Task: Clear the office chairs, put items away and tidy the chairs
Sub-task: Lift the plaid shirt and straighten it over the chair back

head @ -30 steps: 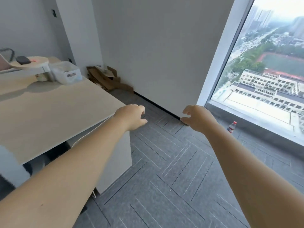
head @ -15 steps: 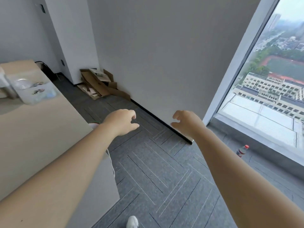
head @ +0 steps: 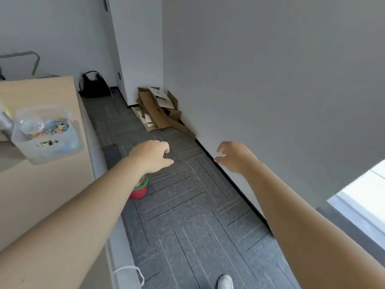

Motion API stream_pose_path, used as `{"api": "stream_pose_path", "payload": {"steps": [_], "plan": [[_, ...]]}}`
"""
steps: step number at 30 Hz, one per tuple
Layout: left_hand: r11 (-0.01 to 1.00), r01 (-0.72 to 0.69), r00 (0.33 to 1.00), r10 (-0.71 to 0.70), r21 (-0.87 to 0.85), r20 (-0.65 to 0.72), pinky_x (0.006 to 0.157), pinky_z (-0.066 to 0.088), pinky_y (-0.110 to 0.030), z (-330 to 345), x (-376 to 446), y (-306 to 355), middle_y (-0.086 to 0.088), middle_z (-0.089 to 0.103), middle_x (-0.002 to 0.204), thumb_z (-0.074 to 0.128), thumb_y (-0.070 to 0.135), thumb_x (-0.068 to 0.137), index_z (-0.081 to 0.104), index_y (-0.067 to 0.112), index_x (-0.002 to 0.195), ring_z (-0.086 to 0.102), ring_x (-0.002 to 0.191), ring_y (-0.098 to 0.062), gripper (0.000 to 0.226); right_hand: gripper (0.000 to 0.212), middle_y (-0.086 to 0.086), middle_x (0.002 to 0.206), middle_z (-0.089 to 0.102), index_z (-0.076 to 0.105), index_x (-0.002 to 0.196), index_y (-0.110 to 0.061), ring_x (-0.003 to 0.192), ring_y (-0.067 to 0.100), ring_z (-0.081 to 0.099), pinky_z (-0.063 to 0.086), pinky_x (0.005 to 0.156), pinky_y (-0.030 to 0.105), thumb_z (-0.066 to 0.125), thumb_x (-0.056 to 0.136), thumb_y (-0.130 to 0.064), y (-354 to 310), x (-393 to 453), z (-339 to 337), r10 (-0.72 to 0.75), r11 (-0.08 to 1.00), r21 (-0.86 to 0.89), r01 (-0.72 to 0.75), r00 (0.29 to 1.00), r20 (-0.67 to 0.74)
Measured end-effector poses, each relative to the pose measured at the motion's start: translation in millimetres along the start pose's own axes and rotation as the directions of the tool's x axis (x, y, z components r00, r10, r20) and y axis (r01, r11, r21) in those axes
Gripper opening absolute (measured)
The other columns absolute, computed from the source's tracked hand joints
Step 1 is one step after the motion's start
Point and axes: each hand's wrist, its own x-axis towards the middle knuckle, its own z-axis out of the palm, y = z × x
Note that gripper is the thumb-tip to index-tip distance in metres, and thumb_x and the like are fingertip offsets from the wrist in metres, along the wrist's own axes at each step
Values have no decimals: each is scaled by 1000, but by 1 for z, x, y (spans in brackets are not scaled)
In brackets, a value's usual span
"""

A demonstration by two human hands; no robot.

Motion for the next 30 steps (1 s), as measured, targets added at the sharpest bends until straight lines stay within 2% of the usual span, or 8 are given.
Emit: {"api": "stream_pose_path", "payload": {"steps": [4,10,17,21,24,28,30], "plan": [[989,137,989,-139,-49,-43,93,47,-39,-3,74,-15,-9,57,128,54,35,90,52,10,124,54,115,-25,42,36,10,131,54,50,127,-12,119,28,51,44,97,37,50,93,-25,6,101,-9,-121,993,4,121,992,31],[948,279,944,-301,-154,-139,97,47,-41,-37,196,-4,-11,56,129,55,33,90,52,8,124,54,116,-27,42,34,12,128,55,53,122,-10,115,29,52,43,88,31,51,92,-26,23,261,-55,-275,961,1,276,960,59],[887,384,888,-431,-254,-161,96,46,-39,-70,305,-15,-10,57,129,54,31,91,52,9,125,55,116,-25,41,35,13,127,56,53,122,-7,116,28,51,42,99,35,52,91,-23,-3,393,-89,-444,895,-6,446,891,93],[863,420,869,-472,-282,-150,98,43,-37,-86,361,-55,-9,57,131,54,32,91,51,9,126,53,120,-24,42,34,18,122,59,56,118,0,113,30,54,44,99,41,51,92,-20,-38,466,-85,-508,860,28,510,849,147],[844,454,852,-505,-284,-139,100,41,-35,-103,406,-102,-9,56,133,52,33,92,50,8,128,51,121,-24,43,33,19,123,59,57,119,2,113,31,54,44,98,41,50,93,-17,-76,526,-81,-540,839,30,543,825,169],[828,492,827,-542,-269,-153,100,41,-35,-145,473,-175,-10,57,132,52,33,92,50,7,128,52,121,-25,44,33,17,124,59,56,119,-1,114,30,54,45,99,42,52,92,-20,-145,615,-90,-557,830,52,556,818,147],[815,516,807,-566,-264,-167,101,43,-37,-169,503,-210,-11,58,130,52,33,92,50,7,128,53,119,-26,44,34,23,124,59,57,118,3,113,35,55,45,100,45,52,92,-19,-180,655,-100,-569,822,55,567,811,133]]}}
